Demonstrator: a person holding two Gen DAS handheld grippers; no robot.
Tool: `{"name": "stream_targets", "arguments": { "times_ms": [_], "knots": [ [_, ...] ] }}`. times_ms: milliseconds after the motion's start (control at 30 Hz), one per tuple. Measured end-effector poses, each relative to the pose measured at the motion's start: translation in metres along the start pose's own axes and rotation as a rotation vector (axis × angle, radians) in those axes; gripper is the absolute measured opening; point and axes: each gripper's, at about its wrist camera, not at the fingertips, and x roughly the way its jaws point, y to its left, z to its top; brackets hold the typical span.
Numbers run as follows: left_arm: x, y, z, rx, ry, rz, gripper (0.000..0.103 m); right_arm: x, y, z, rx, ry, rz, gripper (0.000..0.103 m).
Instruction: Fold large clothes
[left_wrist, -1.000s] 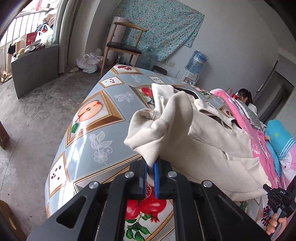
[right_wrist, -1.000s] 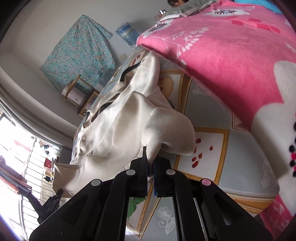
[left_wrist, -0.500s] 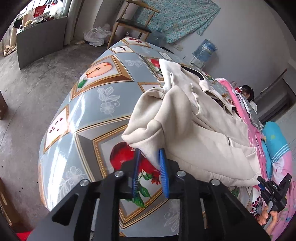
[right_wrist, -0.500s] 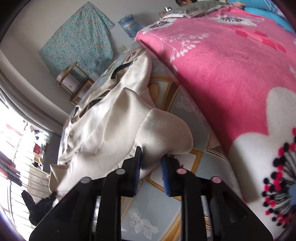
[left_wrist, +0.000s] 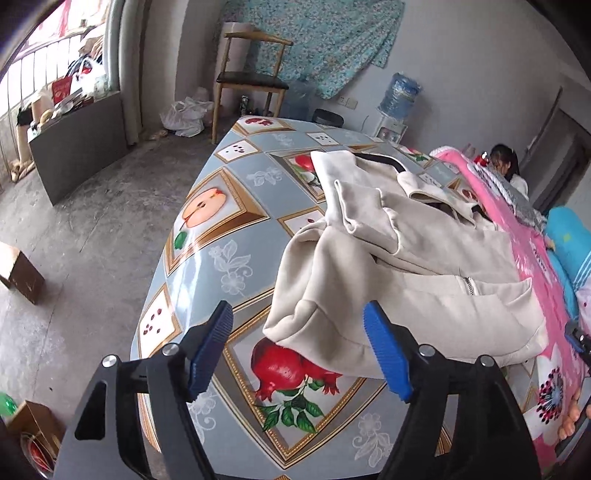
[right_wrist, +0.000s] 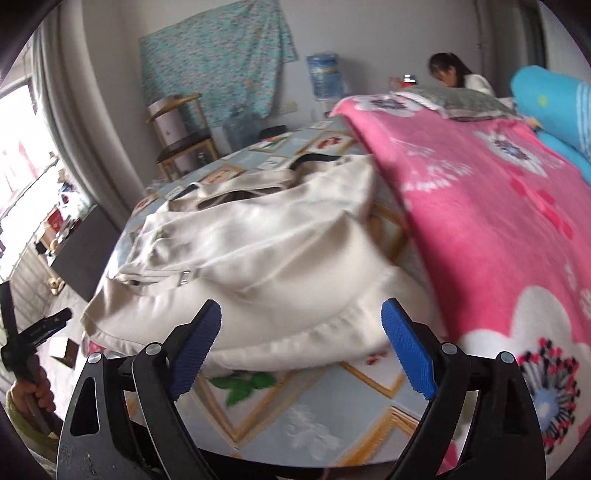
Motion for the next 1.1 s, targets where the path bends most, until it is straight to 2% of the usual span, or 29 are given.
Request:
{"name": "stream_targets", "arguments": {
  "times_ms": [67, 167, 233, 300, 333, 433, 533, 667, 800, 933, 1033, 1100],
  "knots": [
    [0.008, -0.016, 0.004, 0.07, 0.007, 0.021, 0.076, 0.012, 0.012, 0.005, -0.017, 0.015, 0.03, 0.085],
    [0.022, -0.04, 0.006, 0.18, 0.025, 0.046, 0.078, 0.028, 0.025, 0.015, -0.059, 0.031, 0.022, 0.083],
    [0.032, -0.053, 0.004, 0.239, 0.039, 0.06, 0.078, 0.034, 0.023, 0.022, -0.057, 0.041, 0.014, 0.075],
    [0.044, -0.061, 0.0, 0.278, 0.062, 0.091, 0.078, 0.041, 0.016, 0.029, -0.029, 0.071, 0.027, 0.055],
    [0.048, -0.063, -0.001, 0.29, 0.068, 0.107, 0.078, 0.044, 0.014, 0.032, -0.012, 0.087, 0.039, 0.053],
    [0.056, -0.067, -0.008, 0.339, 0.079, 0.142, 0.078, 0.05, 0.016, 0.035, -0.005, 0.122, 0.102, 0.051],
    [0.06, -0.065, -0.014, 0.383, 0.091, 0.164, 0.078, 0.058, 0.037, 0.033, -0.065, 0.164, 0.155, 0.051],
    [0.06, -0.063, -0.015, 0.398, 0.09, 0.154, 0.078, 0.074, 0.071, 0.028, -0.165, 0.205, 0.196, 0.051],
    [0.06, -0.057, -0.009, 0.361, 0.079, 0.125, 0.078, 0.099, 0.092, 0.024, -0.246, 0.27, 0.187, 0.054],
    [0.06, -0.05, 0.003, 0.317, 0.049, 0.088, 0.074, 0.114, 0.103, 0.015, -0.329, 0.327, 0.13, 0.056],
    [0.066, -0.044, 0.009, 0.304, 0.057, 0.086, 0.066, 0.11, 0.11, 0.006, -0.385, 0.334, 0.101, 0.042],
    [0.076, -0.038, 0.009, 0.289, 0.092, 0.083, 0.06, 0.107, 0.111, 0.003, -0.401, 0.334, 0.072, 0.023]
  ]
}}
